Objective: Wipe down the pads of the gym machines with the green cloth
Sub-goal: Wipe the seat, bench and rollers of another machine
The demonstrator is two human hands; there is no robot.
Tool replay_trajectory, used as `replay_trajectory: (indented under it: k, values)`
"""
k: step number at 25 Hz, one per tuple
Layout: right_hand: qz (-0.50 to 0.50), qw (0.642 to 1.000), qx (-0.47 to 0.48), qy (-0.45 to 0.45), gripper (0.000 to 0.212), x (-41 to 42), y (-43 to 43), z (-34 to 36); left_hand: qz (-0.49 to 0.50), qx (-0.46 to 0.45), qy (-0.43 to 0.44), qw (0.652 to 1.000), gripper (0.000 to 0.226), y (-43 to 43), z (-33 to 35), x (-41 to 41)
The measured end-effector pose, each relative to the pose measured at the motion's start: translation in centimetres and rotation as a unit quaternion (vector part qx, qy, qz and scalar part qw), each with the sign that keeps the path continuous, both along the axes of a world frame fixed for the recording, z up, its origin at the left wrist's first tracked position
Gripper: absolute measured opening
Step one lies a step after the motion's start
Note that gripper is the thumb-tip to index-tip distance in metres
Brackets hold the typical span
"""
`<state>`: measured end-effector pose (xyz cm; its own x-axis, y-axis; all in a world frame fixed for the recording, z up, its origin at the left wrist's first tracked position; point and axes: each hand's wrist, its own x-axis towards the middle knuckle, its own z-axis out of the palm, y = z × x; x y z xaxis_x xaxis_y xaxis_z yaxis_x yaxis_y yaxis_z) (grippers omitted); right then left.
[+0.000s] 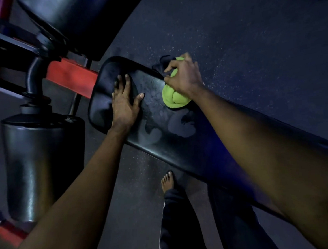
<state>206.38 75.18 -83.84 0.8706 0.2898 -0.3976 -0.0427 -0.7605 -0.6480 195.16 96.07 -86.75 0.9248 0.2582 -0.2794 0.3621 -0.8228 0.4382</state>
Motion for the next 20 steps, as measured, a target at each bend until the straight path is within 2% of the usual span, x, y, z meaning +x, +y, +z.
replay_trajectory:
  k: [2,6,9,15,18,20]
  values:
    - [-0.016,1.0,0.015,-0.019,0.023,-0.9,-1.0,0.6,0.013,-0.012,-0.035,0.999,0.076,0.0,0.0,-0.1]
    - [-0.138,0.976,0.078,-0.147,0.024,-8.0,-5.0,3.1,0.041,-0.037,-0.142,0.988,0.056,-1.7,0.1,-3.2]
    - [-0.19,0.961,0.09,-0.181,0.023,-13.4,-5.8,4.3,0.011,-0.039,-0.173,0.984,0.043,-2.4,0.8,-6.9]
    - [-0.237,0.937,0.082,-0.243,0.023,-23.4,-5.2,6.4,-0.052,-0.03,-0.167,0.984,0.038,-1.3,1.7,-14.5]
    - [-0.244,0.933,-0.003,-0.265,0.03,-27.6,-6.9,5.2,-0.088,-0.033,-0.128,0.987,0.045,0.4,0.1,-17.0]
    - [-0.213,0.945,-0.047,-0.243,0.034,-30.1,-8.2,3.1,-0.119,-0.037,-0.112,0.986,0.05,1.2,-0.5,-17.8]
